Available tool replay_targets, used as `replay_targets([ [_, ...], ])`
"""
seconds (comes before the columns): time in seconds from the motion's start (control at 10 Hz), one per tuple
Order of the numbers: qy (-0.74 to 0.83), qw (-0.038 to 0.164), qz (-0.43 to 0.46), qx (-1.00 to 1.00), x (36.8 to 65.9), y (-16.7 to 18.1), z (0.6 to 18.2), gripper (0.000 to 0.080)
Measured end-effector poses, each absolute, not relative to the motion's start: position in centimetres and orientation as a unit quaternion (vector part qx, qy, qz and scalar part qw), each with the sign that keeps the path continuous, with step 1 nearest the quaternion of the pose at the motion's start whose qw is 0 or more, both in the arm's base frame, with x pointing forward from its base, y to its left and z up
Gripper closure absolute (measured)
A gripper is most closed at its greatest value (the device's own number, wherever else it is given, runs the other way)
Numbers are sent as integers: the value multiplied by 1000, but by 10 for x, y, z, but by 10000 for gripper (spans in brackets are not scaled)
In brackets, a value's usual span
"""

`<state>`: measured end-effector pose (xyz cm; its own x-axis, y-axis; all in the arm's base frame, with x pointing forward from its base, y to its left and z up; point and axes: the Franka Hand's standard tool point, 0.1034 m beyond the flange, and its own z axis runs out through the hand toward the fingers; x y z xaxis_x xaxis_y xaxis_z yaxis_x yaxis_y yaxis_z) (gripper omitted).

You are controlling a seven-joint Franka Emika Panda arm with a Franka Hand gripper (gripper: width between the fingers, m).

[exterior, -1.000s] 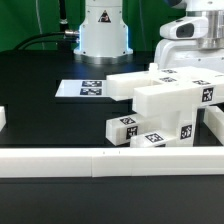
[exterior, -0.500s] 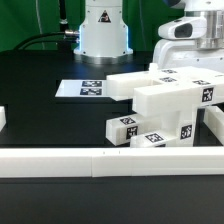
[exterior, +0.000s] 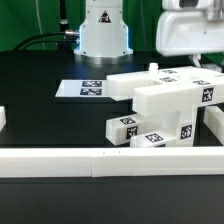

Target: Assemble chair

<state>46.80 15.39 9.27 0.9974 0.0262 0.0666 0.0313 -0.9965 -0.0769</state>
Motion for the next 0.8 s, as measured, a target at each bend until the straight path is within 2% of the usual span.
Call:
replay_targets([
  [0.1,-11,42,-27,-999,476,146,105,515],
  [0.5,-9,42,-23,-999,484,142,106,515],
  [0.6,-18,44,-16,-999,486,134,115,515],
  [0.8,-31,53,-14,-998,504,110,146,515],
])
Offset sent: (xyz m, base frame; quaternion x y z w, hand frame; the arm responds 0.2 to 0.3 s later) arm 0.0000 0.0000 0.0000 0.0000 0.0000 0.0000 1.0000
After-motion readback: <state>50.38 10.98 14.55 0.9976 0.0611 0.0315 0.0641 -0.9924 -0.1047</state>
